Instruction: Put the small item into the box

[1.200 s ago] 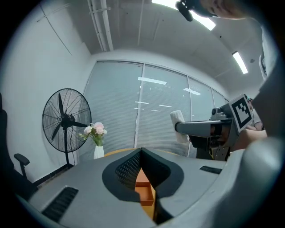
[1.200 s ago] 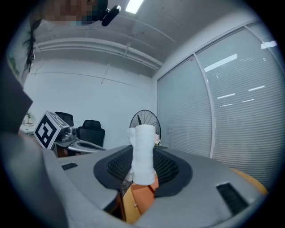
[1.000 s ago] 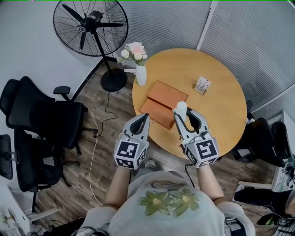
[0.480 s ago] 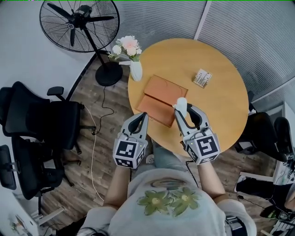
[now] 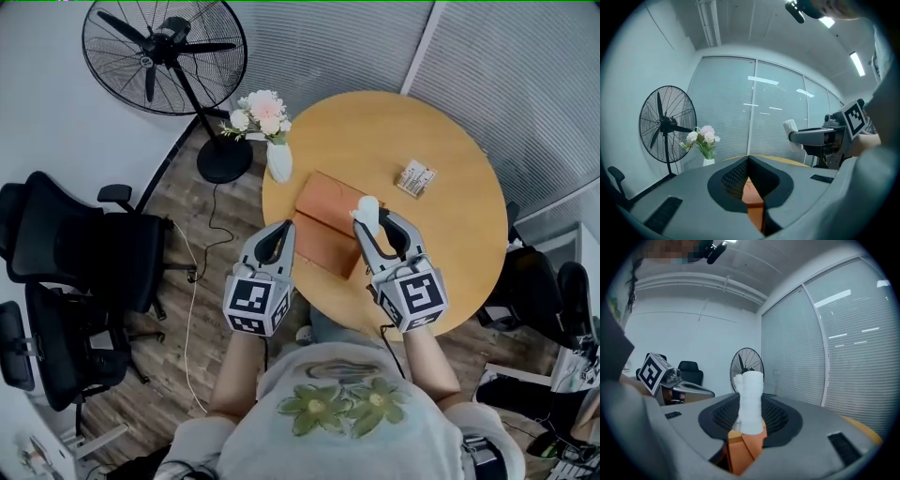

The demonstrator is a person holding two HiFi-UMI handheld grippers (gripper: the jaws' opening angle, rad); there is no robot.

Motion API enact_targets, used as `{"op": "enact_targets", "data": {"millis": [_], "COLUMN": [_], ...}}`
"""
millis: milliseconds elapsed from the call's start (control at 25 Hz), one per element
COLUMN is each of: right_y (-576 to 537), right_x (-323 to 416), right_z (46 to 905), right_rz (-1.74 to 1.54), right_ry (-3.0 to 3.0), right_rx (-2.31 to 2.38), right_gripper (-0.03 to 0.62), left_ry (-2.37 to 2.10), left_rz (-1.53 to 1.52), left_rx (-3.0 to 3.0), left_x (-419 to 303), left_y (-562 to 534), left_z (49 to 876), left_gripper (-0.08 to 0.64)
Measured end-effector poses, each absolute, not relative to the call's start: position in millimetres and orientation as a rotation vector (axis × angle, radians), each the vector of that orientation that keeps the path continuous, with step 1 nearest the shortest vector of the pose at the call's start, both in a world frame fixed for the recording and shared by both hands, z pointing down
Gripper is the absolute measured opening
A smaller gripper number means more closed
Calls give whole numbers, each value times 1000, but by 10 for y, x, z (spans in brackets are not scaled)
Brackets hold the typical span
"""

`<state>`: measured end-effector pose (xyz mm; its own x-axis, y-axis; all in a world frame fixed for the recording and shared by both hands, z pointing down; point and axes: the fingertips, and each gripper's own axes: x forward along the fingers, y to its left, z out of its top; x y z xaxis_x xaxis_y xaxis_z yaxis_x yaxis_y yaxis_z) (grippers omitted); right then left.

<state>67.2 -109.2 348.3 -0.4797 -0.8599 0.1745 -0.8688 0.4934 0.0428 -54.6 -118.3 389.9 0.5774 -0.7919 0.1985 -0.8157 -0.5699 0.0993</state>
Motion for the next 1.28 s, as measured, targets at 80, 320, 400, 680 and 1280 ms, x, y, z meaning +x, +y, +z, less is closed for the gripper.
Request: {"op": "enact_targets", "data": {"millis": [80, 320, 400, 680, 1280], "right_y": [-1173, -1363, -1387, -1481, -1547], "right_x": [652, 566, 542, 551, 493], "right_z": [3502, 3651, 3714, 3905, 4242], "right_rz": [76, 95, 100, 115, 169], "right_ry": [-2561, -2541, -2533, -2498, -2470], "right_rx": [1484, 1435, 1414, 1383, 1306], "right_gripper": [147, 147, 147, 147, 147], "left_ry": [-1340, -1320, -1324, -1319, -1312], "left_rz": [202, 223, 221, 231, 254], "left_rx": [2623, 2601, 2585, 2562, 2519], "left_x": [-527, -562, -593, -590, -575], "left_y": [-1228, -1357, -1396, -1505, -1610], "left_z": [3941, 4065, 4106, 4233, 4424], "left_gripper": [0, 0, 0, 0, 0]}}
